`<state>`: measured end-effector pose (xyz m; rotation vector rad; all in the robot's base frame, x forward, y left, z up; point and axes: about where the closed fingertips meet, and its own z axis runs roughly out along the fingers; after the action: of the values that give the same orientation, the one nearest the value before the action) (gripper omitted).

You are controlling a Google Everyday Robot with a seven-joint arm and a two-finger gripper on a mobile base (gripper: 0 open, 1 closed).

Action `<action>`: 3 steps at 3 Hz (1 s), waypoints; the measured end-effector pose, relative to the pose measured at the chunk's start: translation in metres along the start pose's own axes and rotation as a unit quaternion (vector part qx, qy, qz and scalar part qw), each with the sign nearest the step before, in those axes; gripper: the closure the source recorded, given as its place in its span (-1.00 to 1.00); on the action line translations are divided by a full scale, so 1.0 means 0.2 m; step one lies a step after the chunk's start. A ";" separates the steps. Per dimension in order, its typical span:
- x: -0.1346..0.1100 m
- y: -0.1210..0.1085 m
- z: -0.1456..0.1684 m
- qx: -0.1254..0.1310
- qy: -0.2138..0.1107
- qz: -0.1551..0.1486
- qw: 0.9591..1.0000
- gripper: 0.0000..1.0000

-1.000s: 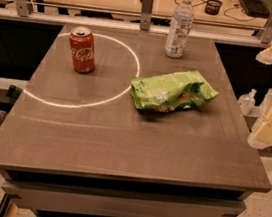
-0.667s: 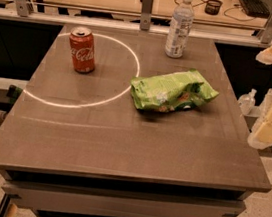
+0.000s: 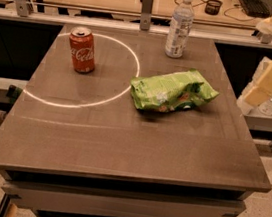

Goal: Move green rice chip bag near coke can

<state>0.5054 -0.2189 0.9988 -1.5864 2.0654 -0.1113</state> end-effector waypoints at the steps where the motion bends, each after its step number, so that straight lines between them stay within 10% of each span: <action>1: -0.04 -0.19 0.11 0.000 -0.034 0.002 0.999 -1.00; 3: -0.11 -0.30 0.50 -0.050 -0.056 -0.018 0.997 -1.00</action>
Offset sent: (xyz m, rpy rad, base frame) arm 0.1205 0.0297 -0.0486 0.1618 0.0507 0.1383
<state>0.6070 -0.1935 0.9435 -1.6504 1.9839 0.0670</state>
